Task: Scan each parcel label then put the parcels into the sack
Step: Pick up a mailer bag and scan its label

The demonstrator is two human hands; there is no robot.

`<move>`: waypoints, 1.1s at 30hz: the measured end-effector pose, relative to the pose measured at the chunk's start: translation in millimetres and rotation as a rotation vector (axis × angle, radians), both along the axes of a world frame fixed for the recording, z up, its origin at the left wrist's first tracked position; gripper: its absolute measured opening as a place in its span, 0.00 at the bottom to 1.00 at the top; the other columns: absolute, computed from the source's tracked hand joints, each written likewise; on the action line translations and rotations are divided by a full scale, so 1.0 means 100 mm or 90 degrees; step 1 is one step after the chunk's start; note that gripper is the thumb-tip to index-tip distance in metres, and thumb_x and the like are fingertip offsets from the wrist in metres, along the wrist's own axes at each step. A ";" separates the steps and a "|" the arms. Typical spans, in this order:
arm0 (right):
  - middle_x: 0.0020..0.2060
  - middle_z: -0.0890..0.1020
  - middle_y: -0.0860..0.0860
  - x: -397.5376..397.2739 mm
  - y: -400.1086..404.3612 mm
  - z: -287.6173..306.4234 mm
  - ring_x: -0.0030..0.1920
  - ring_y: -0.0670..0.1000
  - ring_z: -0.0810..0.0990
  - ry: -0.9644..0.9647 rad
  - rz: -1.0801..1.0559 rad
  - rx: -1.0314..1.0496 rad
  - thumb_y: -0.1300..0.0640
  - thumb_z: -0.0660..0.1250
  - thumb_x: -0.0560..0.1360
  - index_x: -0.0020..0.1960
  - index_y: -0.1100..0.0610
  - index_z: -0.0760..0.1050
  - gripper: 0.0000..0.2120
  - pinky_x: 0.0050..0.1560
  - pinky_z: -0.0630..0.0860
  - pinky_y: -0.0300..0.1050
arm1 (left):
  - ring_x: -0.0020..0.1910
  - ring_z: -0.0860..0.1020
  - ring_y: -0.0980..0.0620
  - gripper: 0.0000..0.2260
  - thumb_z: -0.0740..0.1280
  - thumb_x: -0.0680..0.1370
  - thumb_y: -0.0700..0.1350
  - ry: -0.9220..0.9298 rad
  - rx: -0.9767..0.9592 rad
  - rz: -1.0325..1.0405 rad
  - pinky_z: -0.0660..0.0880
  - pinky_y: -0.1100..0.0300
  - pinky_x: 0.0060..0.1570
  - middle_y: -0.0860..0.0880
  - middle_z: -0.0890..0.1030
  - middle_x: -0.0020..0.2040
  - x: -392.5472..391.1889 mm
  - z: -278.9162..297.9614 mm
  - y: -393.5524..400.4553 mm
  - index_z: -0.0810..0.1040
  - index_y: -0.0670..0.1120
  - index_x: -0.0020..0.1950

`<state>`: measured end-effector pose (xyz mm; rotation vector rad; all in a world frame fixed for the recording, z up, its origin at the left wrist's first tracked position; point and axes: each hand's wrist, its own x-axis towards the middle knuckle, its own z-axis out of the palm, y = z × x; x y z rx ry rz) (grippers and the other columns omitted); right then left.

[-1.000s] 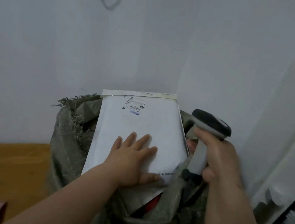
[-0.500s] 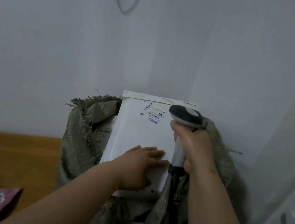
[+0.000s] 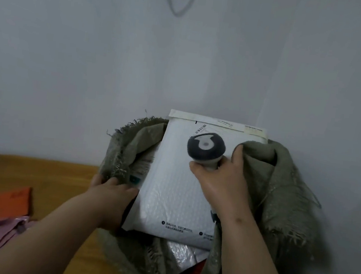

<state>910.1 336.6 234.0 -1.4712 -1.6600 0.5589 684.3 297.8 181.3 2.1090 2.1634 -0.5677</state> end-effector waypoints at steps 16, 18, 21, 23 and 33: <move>0.57 0.81 0.54 -0.45 0.01 0.11 0.64 0.58 0.76 -0.379 0.124 -0.246 0.49 0.61 0.79 0.42 0.45 0.74 0.08 0.65 0.70 0.49 | 0.43 0.83 0.52 0.09 0.74 0.66 0.59 -0.483 0.289 -0.104 0.79 0.43 0.48 0.54 0.84 0.40 -0.88 1.49 -0.41 0.85 0.61 0.45; 0.45 0.81 0.51 -0.44 0.00 0.11 0.57 0.55 0.80 -0.320 0.123 -0.234 0.50 0.65 0.78 0.49 0.49 0.80 0.06 0.51 0.72 0.44 | 0.39 0.82 0.60 0.08 0.74 0.71 0.49 -0.479 0.326 -0.081 0.80 0.49 0.47 0.58 0.84 0.38 -0.76 1.39 -0.30 0.83 0.65 0.41; 0.35 0.81 0.50 -0.41 -0.02 0.13 0.40 0.51 0.80 -0.134 0.077 -0.222 0.52 0.71 0.71 0.39 0.54 0.79 0.06 0.38 0.72 0.44 | 0.44 0.80 0.66 0.19 0.69 0.76 0.41 -0.449 0.220 -0.056 0.78 0.66 0.46 0.64 0.82 0.47 -0.49 1.01 -0.23 0.81 0.66 0.56; 0.28 0.77 0.49 -0.37 -0.05 0.14 0.33 0.49 0.76 -0.032 0.043 -0.194 0.54 0.72 0.70 0.34 0.55 0.76 0.08 0.33 0.68 0.42 | 0.49 0.80 0.62 0.26 0.65 0.78 0.37 -0.472 0.181 -0.028 0.79 0.65 0.46 0.60 0.79 0.56 -0.42 0.75 -0.23 0.75 0.66 0.66; 0.40 0.87 0.47 -0.02 -0.36 0.17 0.41 0.55 0.88 0.352 0.167 -0.158 0.62 0.75 0.71 0.48 0.56 0.84 0.07 0.47 0.81 0.53 | 0.62 0.64 0.65 0.34 0.61 0.72 0.25 -0.637 0.660 0.008 0.64 0.63 0.62 0.71 0.69 0.58 -0.39 0.47 -0.40 0.77 0.62 0.63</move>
